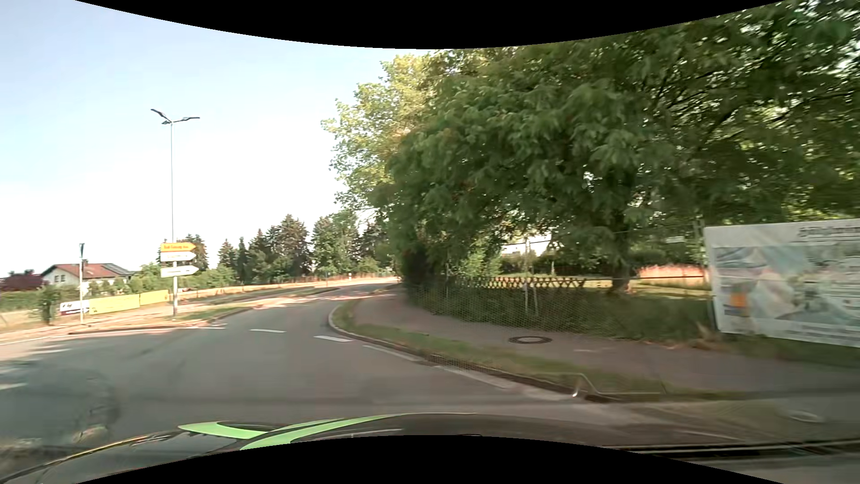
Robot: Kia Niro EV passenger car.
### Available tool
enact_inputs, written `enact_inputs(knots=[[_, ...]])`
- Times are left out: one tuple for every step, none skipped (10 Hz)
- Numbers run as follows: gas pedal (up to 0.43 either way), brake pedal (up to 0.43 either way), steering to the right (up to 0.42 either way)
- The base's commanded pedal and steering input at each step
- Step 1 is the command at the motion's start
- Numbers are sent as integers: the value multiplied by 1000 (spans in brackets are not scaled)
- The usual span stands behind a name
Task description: Follow the waypoints while adhering to traffic rules and regulations
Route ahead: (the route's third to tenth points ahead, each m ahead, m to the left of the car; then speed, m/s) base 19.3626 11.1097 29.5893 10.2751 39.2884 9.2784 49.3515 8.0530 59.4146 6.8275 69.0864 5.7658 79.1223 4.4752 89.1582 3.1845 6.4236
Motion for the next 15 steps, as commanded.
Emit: enact_inputs(knots=[[59, 0, -345], [79, 0, -339], [79, 0, -331], [87, 0, -322], [87, 0, -308], [87, 0, -291], [87, 0, -266], [87, 0, -237], [87, 0, -201], [87, 0, -179], [98, 0, -145], [118, 0, -99], [118, 0, -46], [130, 0, 12], [150, 0, 61]])
